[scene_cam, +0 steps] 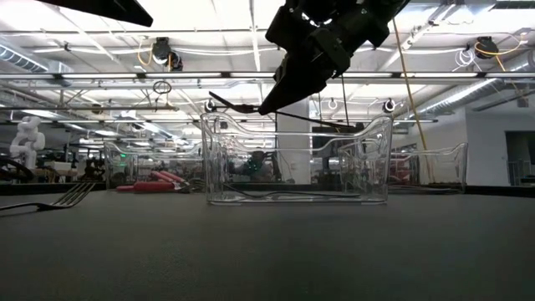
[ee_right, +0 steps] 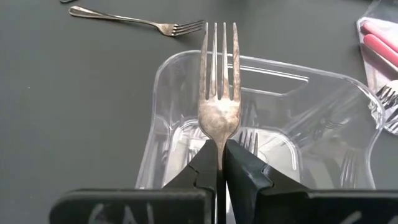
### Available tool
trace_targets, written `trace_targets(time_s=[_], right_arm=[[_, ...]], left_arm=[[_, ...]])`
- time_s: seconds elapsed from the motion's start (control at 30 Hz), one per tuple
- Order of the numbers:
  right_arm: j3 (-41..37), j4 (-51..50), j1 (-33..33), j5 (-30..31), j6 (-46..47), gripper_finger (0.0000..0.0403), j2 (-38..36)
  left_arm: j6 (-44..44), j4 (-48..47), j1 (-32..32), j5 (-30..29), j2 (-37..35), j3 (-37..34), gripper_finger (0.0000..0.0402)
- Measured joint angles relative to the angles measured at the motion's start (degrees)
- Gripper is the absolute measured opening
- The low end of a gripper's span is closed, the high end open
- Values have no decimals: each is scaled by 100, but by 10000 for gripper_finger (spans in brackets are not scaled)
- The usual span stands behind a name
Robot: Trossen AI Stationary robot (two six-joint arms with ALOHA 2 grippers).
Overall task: Sort silverware by color (type)
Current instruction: Put the silver fork into the middle transparent bin
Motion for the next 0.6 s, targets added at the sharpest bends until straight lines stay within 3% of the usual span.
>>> trace_targets(time_s=[0.6], right_arm=[[2, 9, -201, -3, 4, 16, 401]], left_arm=[[4, -2, 1, -2, 0, 0, 262]])
